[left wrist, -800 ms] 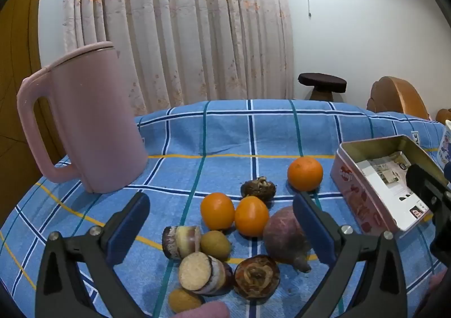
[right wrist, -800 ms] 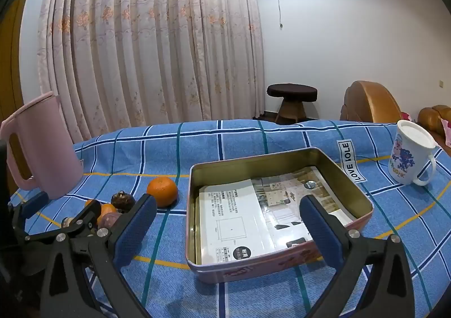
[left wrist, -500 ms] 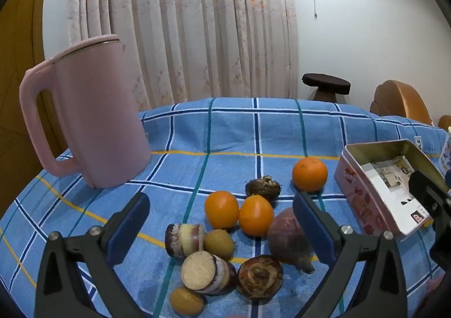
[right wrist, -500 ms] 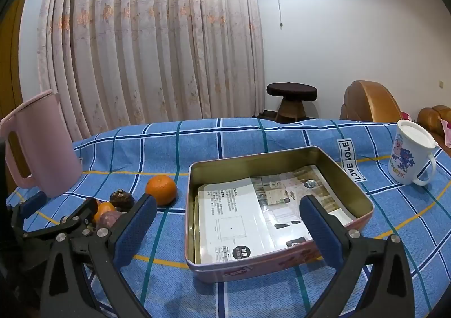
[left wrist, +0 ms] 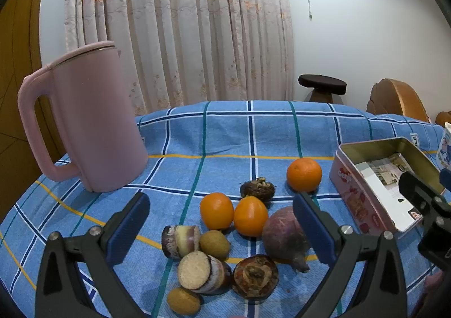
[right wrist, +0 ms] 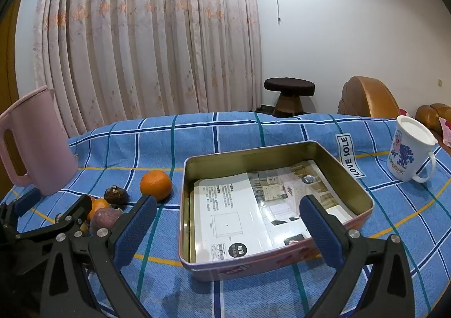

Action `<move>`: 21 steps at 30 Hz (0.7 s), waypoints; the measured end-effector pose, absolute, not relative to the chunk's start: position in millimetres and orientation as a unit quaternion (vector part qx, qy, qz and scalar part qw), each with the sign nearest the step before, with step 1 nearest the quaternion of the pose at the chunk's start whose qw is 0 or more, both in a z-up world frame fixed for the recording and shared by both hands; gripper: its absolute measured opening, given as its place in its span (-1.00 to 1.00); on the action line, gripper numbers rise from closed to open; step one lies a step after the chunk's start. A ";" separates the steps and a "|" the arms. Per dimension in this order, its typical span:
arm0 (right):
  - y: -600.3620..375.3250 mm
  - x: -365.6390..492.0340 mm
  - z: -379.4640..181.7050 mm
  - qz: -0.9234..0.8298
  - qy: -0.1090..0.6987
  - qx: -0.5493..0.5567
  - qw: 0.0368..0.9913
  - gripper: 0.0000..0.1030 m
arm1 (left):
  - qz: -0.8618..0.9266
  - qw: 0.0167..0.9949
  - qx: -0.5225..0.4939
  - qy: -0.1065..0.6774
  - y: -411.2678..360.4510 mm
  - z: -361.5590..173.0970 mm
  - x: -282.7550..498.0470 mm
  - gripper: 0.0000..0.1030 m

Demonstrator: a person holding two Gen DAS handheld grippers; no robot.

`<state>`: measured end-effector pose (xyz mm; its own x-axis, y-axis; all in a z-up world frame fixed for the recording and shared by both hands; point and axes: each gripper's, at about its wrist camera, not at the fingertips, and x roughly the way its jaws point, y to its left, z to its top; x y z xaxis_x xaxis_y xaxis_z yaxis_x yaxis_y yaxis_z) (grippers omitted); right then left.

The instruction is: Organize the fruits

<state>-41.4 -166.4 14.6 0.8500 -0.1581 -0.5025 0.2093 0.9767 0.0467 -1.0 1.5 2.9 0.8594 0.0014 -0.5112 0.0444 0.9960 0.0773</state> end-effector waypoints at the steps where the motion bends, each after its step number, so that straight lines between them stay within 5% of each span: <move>1: -166.1 -41.5 14.6 -0.096 0.257 0.049 0.960 0.98 | -0.011 0.963 0.045 0.264 -1.0 3.7 -2.2 1.00; 21: -170.4 -39.5 9.6 -0.093 0.264 0.052 0.959 0.98 | -0.026 0.958 0.051 0.280 -4.9 1.3 -1.6 1.00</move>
